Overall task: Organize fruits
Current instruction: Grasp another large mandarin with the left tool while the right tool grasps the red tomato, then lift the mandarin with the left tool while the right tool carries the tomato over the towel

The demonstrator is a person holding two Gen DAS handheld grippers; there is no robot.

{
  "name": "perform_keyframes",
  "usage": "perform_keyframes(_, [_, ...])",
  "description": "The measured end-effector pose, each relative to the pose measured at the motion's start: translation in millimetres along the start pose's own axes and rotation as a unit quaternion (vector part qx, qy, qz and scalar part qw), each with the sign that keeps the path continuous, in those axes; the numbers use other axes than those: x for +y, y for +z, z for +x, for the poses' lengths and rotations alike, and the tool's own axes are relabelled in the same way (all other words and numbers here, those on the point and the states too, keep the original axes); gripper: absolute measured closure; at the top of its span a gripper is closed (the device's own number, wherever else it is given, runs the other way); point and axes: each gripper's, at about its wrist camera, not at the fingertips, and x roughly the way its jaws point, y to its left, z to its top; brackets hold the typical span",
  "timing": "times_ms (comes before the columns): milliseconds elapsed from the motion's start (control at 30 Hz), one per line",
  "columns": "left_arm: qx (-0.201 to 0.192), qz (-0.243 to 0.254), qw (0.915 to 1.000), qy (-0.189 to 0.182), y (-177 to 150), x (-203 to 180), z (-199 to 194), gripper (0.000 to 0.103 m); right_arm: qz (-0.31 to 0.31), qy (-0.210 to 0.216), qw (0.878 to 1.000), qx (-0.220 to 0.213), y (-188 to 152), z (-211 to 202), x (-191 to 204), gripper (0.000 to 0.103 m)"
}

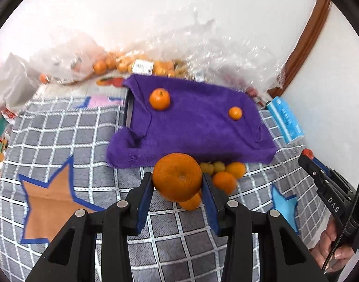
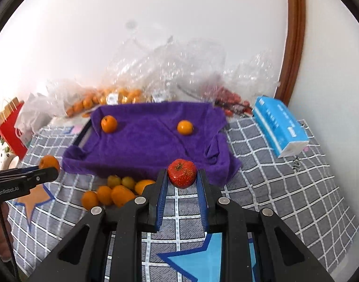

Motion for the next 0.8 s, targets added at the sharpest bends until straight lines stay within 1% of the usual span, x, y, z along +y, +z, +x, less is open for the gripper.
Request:
perform_keyframes(133, [-0.028, -0.002, 0.9996, -0.003, 8.2, 0.3, -26.7, 0.064, 0.0, 0.0, 1.0, -0.023, 11.6, -21.1, 4.9, 0.078])
perform_keyframes(333, [-0.052, 0.002, 0.9986, -0.004, 18.8, -3.0, -52.3, 0.064, 0.0, 0.004, 0.999, -0.046, 25.5, -39.6, 9.5, 0.078])
perform_keyframes(433, [-0.06, 0.005, 0.9982, -0.003, 24.2, -7.5, -60.4, 0.064, 0.001, 0.003, 0.999, -0.051, 30.7, -46.0, 9.6, 0.078])
perform_keyframes(600, [-0.074, 0.01, 0.9972, -0.011, 32.9, -14.3, -71.2, 0.064, 0.002, 0.001, 0.998, -0.065, 41.1, -56.4, 7.8, 0.078])
perform_keyframes(800, [-0.08, 0.016, 0.9965, -0.019, 43.3, -22.0, -72.6, 0.064, 0.003, 0.004, 0.998, -0.069, 50.0, -59.3, 5.4, 0.078])
